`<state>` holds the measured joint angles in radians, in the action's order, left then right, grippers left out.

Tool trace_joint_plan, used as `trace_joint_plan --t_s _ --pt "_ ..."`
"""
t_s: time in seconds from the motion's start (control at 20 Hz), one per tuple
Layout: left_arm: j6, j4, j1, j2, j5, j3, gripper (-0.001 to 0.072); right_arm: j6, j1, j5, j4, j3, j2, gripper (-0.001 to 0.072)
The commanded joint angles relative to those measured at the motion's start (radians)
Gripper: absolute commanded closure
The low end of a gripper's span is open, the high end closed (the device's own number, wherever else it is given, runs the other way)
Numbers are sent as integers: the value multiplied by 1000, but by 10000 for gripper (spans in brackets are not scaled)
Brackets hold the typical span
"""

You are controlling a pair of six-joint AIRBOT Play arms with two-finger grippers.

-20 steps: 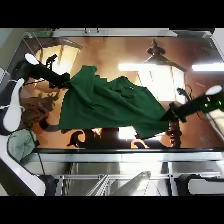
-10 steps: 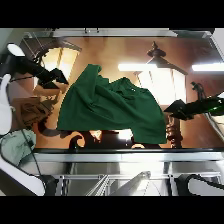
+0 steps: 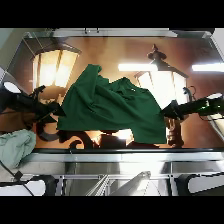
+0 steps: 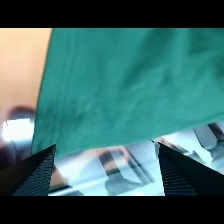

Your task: Fold the shirts.

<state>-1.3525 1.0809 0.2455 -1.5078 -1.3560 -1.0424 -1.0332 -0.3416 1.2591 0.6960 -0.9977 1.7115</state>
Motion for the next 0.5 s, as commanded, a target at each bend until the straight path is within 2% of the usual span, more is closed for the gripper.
trace_joint_plan --t_s 0.0,0.25,0.45 --pt "-2 -6 2 29 118 105 11 39 75 -1 -1 -4 33 467" --pt "2 36 -5 30 119 120 11 40 89 3 -1 -5 33 466" --pt "7 45 61 30 60 2 11 39 89 10 -2 -5 33 467"
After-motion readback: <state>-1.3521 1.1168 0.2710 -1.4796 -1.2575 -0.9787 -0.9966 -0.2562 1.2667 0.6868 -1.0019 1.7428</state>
